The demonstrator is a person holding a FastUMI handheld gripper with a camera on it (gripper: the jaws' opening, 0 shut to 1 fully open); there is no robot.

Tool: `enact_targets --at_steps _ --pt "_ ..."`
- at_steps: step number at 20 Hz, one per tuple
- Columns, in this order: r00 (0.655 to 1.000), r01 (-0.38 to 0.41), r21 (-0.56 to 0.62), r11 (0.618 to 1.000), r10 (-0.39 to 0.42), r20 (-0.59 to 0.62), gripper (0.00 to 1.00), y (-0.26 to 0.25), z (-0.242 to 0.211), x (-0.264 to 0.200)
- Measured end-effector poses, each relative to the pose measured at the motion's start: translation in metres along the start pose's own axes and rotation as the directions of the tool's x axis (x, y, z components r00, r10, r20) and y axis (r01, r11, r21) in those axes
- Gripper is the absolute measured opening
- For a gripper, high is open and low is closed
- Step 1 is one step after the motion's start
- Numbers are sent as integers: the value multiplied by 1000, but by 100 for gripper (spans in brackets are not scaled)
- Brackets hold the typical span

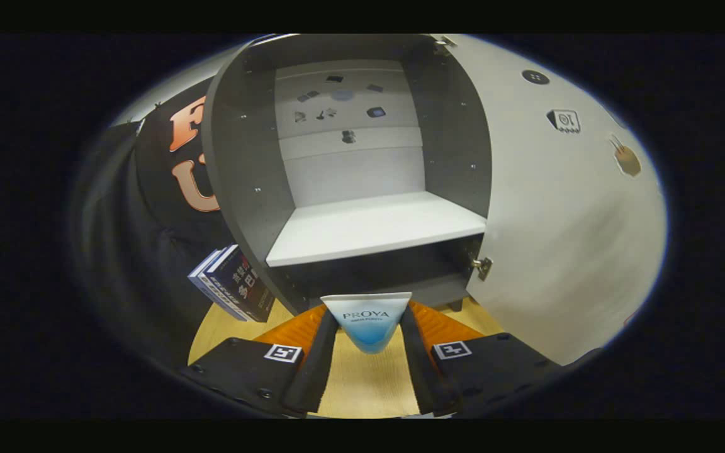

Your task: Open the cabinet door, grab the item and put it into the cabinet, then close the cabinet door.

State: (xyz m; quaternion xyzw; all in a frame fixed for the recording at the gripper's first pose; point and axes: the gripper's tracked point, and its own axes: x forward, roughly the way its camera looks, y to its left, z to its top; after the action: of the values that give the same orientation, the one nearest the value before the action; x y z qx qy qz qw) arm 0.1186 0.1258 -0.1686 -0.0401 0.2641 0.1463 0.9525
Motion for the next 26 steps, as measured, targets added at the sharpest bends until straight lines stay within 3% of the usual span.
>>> enact_targets --at_steps 9,17,23,26 --pt "992 -7 -80 997 17 124 62 24 132 48" --pt "998 -20 -83 996 25 61 62 31 126 118" --pt "1000 -10 -84 996 12 29 62 26 114 136" --pt "998 12 -68 998 -7 69 65 23 121 132"
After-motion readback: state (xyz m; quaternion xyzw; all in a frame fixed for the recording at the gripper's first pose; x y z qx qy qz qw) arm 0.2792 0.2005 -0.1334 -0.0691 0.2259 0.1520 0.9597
